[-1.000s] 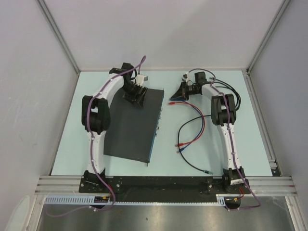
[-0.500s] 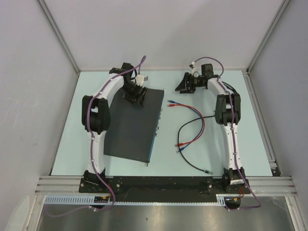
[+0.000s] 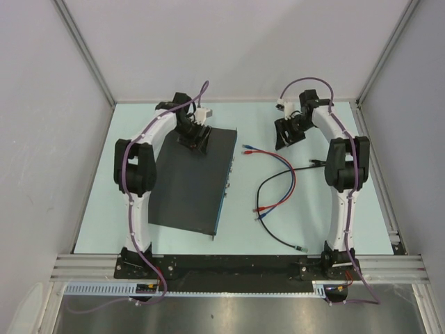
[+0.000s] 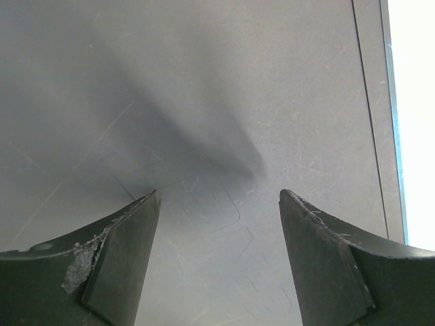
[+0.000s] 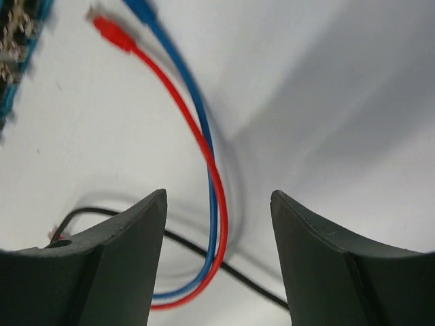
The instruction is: Pull the plug from the switch port
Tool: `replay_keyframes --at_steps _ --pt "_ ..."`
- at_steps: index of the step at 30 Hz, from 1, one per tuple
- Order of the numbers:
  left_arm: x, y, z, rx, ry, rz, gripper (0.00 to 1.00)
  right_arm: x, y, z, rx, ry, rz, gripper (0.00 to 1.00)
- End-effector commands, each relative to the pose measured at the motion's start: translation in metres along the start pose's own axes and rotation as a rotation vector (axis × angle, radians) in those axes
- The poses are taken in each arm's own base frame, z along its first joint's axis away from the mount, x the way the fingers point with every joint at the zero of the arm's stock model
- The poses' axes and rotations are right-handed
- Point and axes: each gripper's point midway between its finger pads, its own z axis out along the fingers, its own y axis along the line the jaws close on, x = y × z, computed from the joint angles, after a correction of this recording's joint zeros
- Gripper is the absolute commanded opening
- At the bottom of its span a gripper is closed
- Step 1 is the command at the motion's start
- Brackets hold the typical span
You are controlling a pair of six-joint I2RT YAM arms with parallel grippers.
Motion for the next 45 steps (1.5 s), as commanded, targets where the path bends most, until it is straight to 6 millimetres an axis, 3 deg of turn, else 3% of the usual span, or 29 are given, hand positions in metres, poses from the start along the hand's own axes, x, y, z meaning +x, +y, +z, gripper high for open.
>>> replay_keyframes --at_steps 1,12,18,20,21,22,24,28,32,33,35,37,40,45 --pt "-0.008 0.011 0.009 -0.034 -0.07 0.028 0.79 0.022 0.0 -0.029 0.067 0.067 -0.031 0.66" --pt "0.005 0.01 0.012 -0.031 -0.043 0.031 0.79 0.045 -0.005 0.006 -0.005 0.158 -0.028 0.57" --pt "0.008 0.011 0.013 -0.038 -0.033 0.025 0.79 0.049 -0.007 0.019 -0.035 0.187 -0.04 0.43" --pt "0.01 0.012 0.013 -0.041 -0.028 0.027 0.78 0.049 -0.005 0.018 -0.045 0.189 -0.04 0.34" --pt "0.01 0.012 0.013 -0.042 -0.026 0.028 0.79 0.047 -0.003 0.014 -0.045 0.184 -0.041 0.28" --pt "0.01 0.012 0.013 -0.043 -0.028 0.027 0.78 0.044 -0.001 0.01 -0.036 0.181 -0.049 0.11" --pt "0.012 0.012 0.013 -0.041 -0.025 0.027 0.78 0.034 0.004 -0.004 -0.019 0.168 -0.086 0.01" --pt "0.015 0.012 0.018 -0.035 -0.018 0.022 0.78 0.021 0.027 -0.046 -0.021 0.152 -0.131 0.0" --pt "0.013 0.012 0.022 -0.022 -0.014 0.011 0.79 0.004 0.039 -0.075 -0.003 0.12 -0.163 0.0" --pt "0.012 0.012 0.024 -0.018 -0.012 0.008 0.79 -0.014 0.042 -0.088 0.009 0.073 -0.189 0.0" --pt "0.009 0.012 0.024 -0.012 -0.019 0.007 0.79 -0.021 0.052 -0.1 -0.014 0.064 -0.192 0.0" --pt "0.007 0.013 0.027 -0.01 -0.019 0.004 0.79 -0.041 0.061 -0.123 0.014 0.015 -0.251 0.0" --pt "0.004 0.013 0.028 -0.007 -0.02 -0.004 0.79 -0.05 0.055 -0.138 0.104 0.008 -0.357 0.0" --pt "0.0 0.012 0.03 0.007 -0.028 -0.008 0.79 -0.044 0.005 -0.157 0.3 0.089 -0.538 0.0"
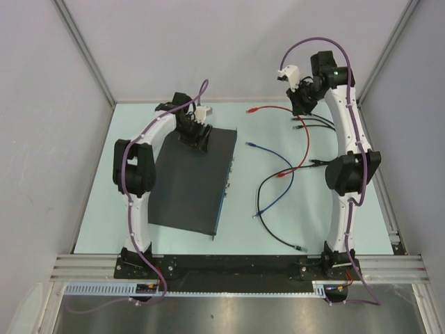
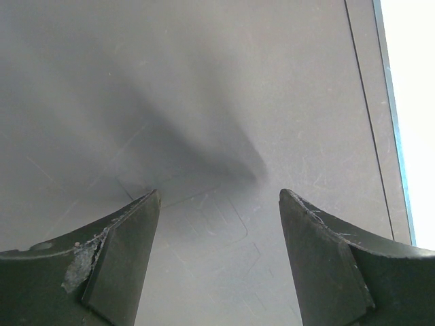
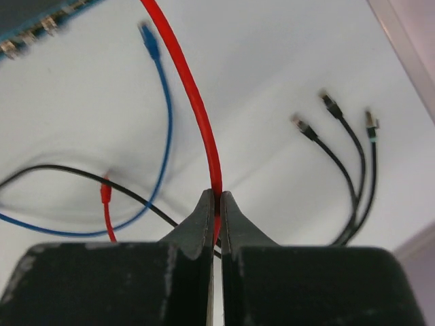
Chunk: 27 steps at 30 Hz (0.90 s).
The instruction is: Pull the plug from the switch port
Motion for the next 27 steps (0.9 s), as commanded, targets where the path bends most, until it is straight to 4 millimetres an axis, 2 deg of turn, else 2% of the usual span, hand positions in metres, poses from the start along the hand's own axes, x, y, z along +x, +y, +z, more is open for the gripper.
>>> replay_keyframes --at_steps 1,2,3,5,6,7,8,9,10,11,12,13,14,15,16,17,19,20,21,25,26,27 --pt "0.01 0.007 0.024 0.022 0.036 -0.032 0.79 0.052 -0.025 -0.021 0.07 0.191 -0.105 0.0" --pt "0.011 0.007 0.025 0.024 0.04 -0.037 0.79 0.053 -0.038 -0.027 0.107 0.194 -0.125 0.0" --pt "0.01 0.007 0.025 0.026 0.04 -0.036 0.79 0.061 -0.051 -0.024 0.115 0.218 -0.173 0.0" --pt "0.011 0.006 0.024 0.029 0.04 -0.037 0.79 0.077 -0.077 -0.031 0.172 0.266 -0.203 0.0" --pt "0.012 0.006 0.024 0.03 0.043 -0.038 0.79 0.086 -0.098 -0.035 0.206 0.278 -0.242 0.0" --pt "0.013 0.005 0.024 0.032 0.045 -0.037 0.79 0.095 -0.108 -0.032 0.219 0.295 -0.247 0.0" --pt "0.014 0.005 0.025 0.033 0.047 -0.039 0.79 0.11 -0.126 -0.037 0.252 0.32 -0.239 0.0" --pt "0.015 0.005 0.025 0.035 0.049 -0.041 0.79 0.117 -0.141 -0.031 0.282 0.331 -0.26 0.0" --pt "0.016 0.005 0.026 0.035 0.052 -0.048 0.79 0.133 -0.152 -0.02 0.287 0.363 -0.251 0.0" --pt "0.016 0.004 0.026 0.04 0.051 -0.053 0.79 0.145 -0.165 -0.02 0.317 0.4 -0.247 0.0" --pt "0.016 0.001 0.027 0.05 0.051 -0.063 0.79 0.146 -0.179 -0.016 0.356 0.392 -0.253 0.0" --pt "0.018 0.001 0.027 0.053 0.053 -0.069 0.79 0.157 -0.189 -0.002 0.367 0.414 -0.248 0.0" --pt "0.017 0.0 0.027 0.055 0.051 -0.07 0.79 0.163 -0.201 0.0 0.409 0.438 -0.244 0.0" --pt "0.019 -0.002 0.027 0.059 0.054 -0.072 0.79 0.16 -0.214 0.007 0.454 0.423 -0.255 0.0" --pt "0.02 -0.002 0.026 0.056 0.053 -0.071 0.79 0.161 -0.219 0.013 0.467 0.421 -0.26 0.0" --pt "0.022 -0.002 0.026 0.054 0.055 -0.07 0.79 0.164 -0.221 0.029 0.463 0.417 -0.259 0.0" --pt "0.025 -0.002 0.026 0.051 0.065 -0.072 0.79 0.153 -0.228 0.044 0.502 0.38 -0.27 0.0" --pt "0.026 -0.002 0.025 0.052 0.066 -0.071 0.79 0.154 -0.227 0.056 0.498 0.379 -0.27 0.0" --pt "0.028 -0.003 0.025 0.05 0.068 -0.072 0.79 0.142 -0.229 0.063 0.522 0.354 -0.286 0.0" --pt "0.034 -0.004 0.024 0.048 0.077 -0.073 0.79 0.116 -0.235 0.076 0.583 0.253 -0.267 0.0" --pt "0.035 -0.004 0.023 0.045 0.078 -0.076 0.79 0.119 -0.233 0.083 0.581 0.245 -0.258 0.0" --pt "0.036 -0.005 0.024 0.048 0.08 -0.084 0.79 0.111 -0.238 0.083 0.619 0.212 -0.249 0.01"
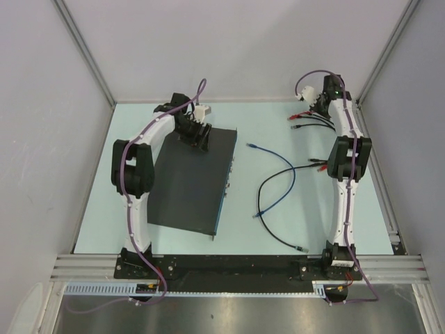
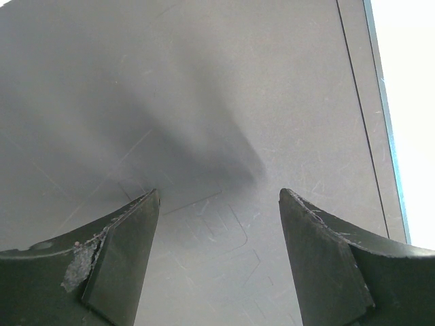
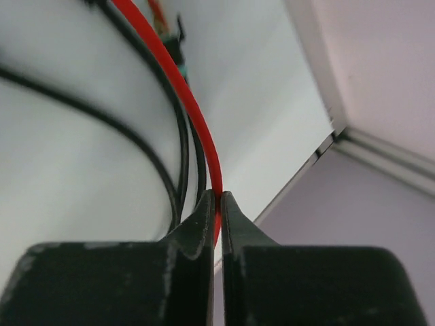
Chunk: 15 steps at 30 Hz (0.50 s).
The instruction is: Pull the plug from the switch port
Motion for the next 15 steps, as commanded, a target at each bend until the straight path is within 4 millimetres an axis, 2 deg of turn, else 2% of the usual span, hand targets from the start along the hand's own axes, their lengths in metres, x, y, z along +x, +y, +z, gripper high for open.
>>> replay_keyframes --at_steps 1,2,3,4,6,9,10,11,12,13,14,15 --pt "0.04 -0.004 0.02 0.037 0.116 -0.068 0.79 -0.043 -0.041 -0.008 0.203 -0.131 0.064 0.07" --pt "0.041 -0.005 0.021 0.039 0.117 -0.069 0.79 -0.041 -0.04 -0.005 0.213 -0.116 0.059 0.21" --pt "0.041 -0.007 0.022 0.039 0.119 -0.064 0.79 -0.04 -0.036 0.0 0.22 -0.107 0.047 0.46" --pt "0.039 -0.007 0.021 0.036 0.116 -0.06 0.79 -0.039 -0.034 0.002 0.225 -0.092 0.047 0.57" --pt "0.04 -0.007 0.022 0.036 0.119 -0.059 0.79 -0.044 -0.034 -0.004 0.218 -0.107 0.098 0.7" --pt "0.04 -0.006 0.021 0.029 0.12 -0.054 0.79 -0.069 -0.032 -0.031 0.188 -0.185 0.159 0.71" --pt "0.04 -0.006 0.022 0.031 0.122 -0.054 0.79 -0.08 -0.034 -0.05 0.175 -0.234 0.215 0.7" --pt "0.041 -0.006 0.022 0.029 0.123 -0.056 0.79 -0.113 -0.015 -0.065 0.114 -0.306 0.214 0.68" --pt "0.041 -0.006 0.022 0.029 0.123 -0.057 0.79 -0.121 0.007 -0.074 0.021 -0.32 0.225 0.65" --pt "0.042 -0.005 0.023 0.028 0.126 -0.058 0.79 -0.14 0.036 -0.084 -0.104 -0.386 0.269 0.63" --pt "0.043 -0.005 0.024 0.03 0.128 -0.06 0.79 -0.15 0.048 -0.103 -0.16 -0.418 0.282 0.61" --pt "0.043 -0.005 0.025 0.031 0.131 -0.061 0.79 -0.159 0.082 -0.109 -0.265 -0.405 0.286 0.57"
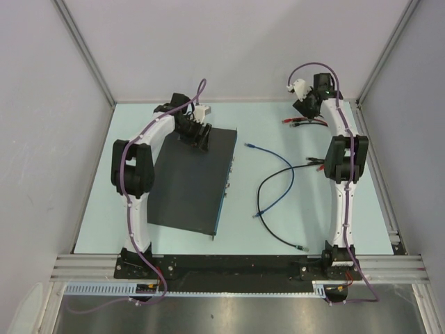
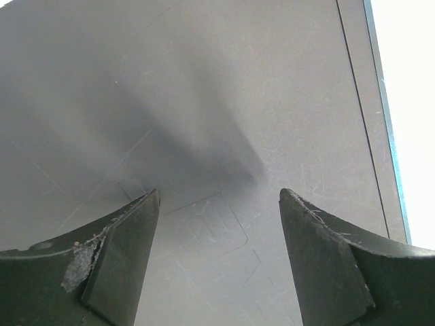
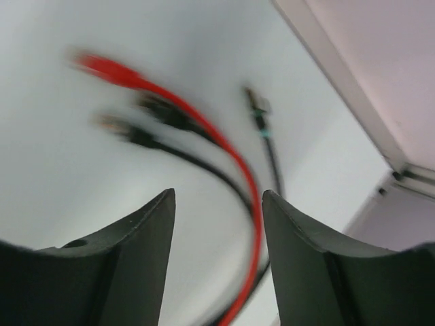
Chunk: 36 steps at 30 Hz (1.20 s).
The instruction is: Pull the plug from the switch port
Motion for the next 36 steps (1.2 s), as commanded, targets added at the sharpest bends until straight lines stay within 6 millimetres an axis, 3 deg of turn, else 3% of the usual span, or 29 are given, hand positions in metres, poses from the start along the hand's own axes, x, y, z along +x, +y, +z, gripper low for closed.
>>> replay_keyframes --at_steps 1,2,4,5,8,10,15,25,31,36 --pt "0.044 -0.005 0.025 0.034 0.138 -0.063 0.79 -0.095 0.099 -0.088 -0.353 -0.203 0.141 0.56" --pt "0.044 -0.005 0.025 0.034 0.138 -0.063 0.79 -0.082 0.128 -0.091 -0.447 -0.132 0.183 0.51" --pt "0.042 -0.004 0.025 0.03 0.136 -0.065 0.79 -0.076 0.167 -0.095 -0.557 -0.063 0.217 0.49" --pt "0.042 -0.004 0.024 0.028 0.135 -0.064 0.79 -0.058 0.191 -0.096 -0.625 0.026 0.238 0.49" --pt "0.043 -0.006 0.02 0.026 0.132 -0.062 0.79 -0.034 0.221 -0.101 -0.685 0.155 0.263 0.52" --pt "0.046 -0.006 0.021 0.027 0.136 -0.061 0.79 -0.027 0.228 -0.107 -0.701 0.188 0.279 0.52" --pt "0.051 -0.007 0.025 0.032 0.145 -0.075 0.79 -0.001 0.238 -0.113 -0.668 0.266 0.283 0.54" --pt "0.046 -0.006 0.031 0.04 0.142 -0.083 0.79 0.03 0.247 -0.114 -0.599 0.348 0.259 0.52" --pt "0.051 -0.009 0.032 0.048 0.154 -0.089 0.79 -0.005 0.227 -0.135 -0.572 0.183 0.247 0.5" --pt "0.051 -0.008 0.037 0.051 0.157 -0.098 0.79 -0.015 0.219 -0.147 -0.529 0.135 0.267 0.49"
